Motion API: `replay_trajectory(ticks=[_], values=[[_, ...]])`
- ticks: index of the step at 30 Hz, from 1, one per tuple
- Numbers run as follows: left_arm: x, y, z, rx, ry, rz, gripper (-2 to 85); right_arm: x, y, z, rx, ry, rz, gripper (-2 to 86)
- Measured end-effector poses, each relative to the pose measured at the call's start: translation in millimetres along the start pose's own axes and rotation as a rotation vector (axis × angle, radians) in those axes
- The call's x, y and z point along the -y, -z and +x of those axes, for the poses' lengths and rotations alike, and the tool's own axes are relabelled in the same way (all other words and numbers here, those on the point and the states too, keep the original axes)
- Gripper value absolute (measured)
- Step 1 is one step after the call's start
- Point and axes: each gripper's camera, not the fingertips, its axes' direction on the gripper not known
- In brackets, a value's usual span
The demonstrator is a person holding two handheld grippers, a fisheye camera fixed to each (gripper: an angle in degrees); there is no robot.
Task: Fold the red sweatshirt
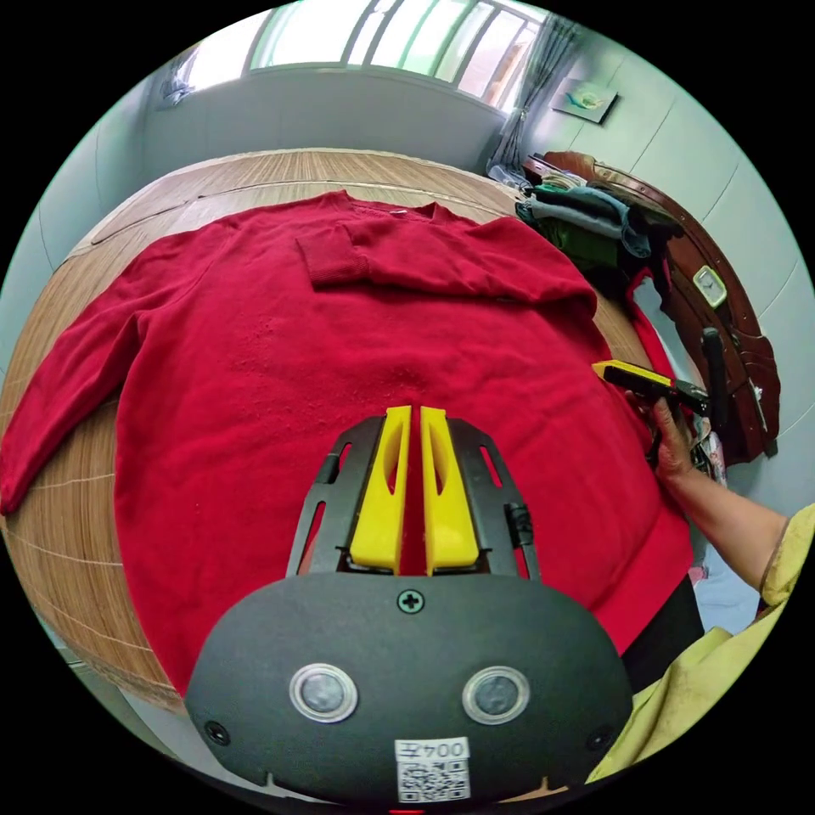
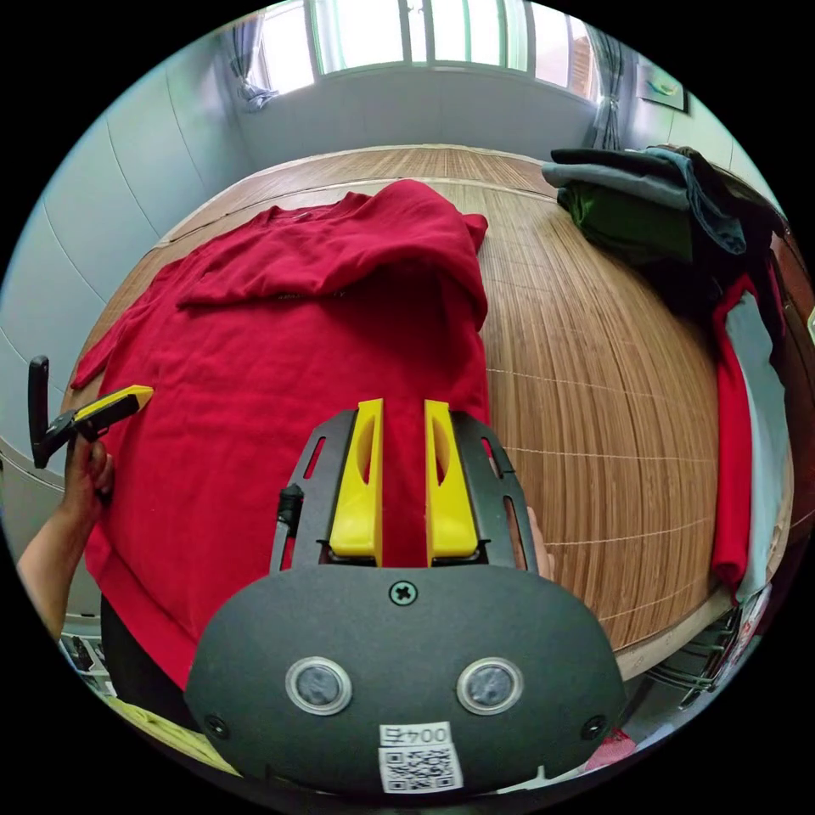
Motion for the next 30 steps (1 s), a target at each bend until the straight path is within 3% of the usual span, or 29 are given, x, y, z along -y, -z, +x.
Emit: replay_trajectory(ticks=[4, 6, 11, 16, 25, 30], values=[[5.8, 8.4, 4.6, -0.109, -0.013, 0.01, 4.0, -3.7, -1.6, -3.4, 0.038, -0.027, 0.007, 7.1], [16.7, 16.8, 13.8, -0.053, -0.049, 0.041, 5.4, -5.3, -2.4, -9.0, 0.029, -0.023, 0.009, 7.3], [64.8, 6.5, 60.8, 0.326, -0.262, 0.02, 12.4, -9.2, -3.8, -24.5, -0.007, -0.009, 0.013, 7.4], [85.0, -31.9, 103.9, 0.525, -0.52, -0.089, 13.5, -12.4, -4.4, -30.0, -0.003, -0.013, 0.018, 7.3], [110.1, -58.0, 130.6, 0.559, -0.599, -0.177, 6.3, -17.6, -5.3, -35.4, 0.0, -0.016, 0.021, 7.3], [112.7, -5.3, 145.7, 0.611, -0.646, -0.026, 2.4, -19.4, -5.5, -36.0, 0.001, -0.016, 0.022, 7.1]])
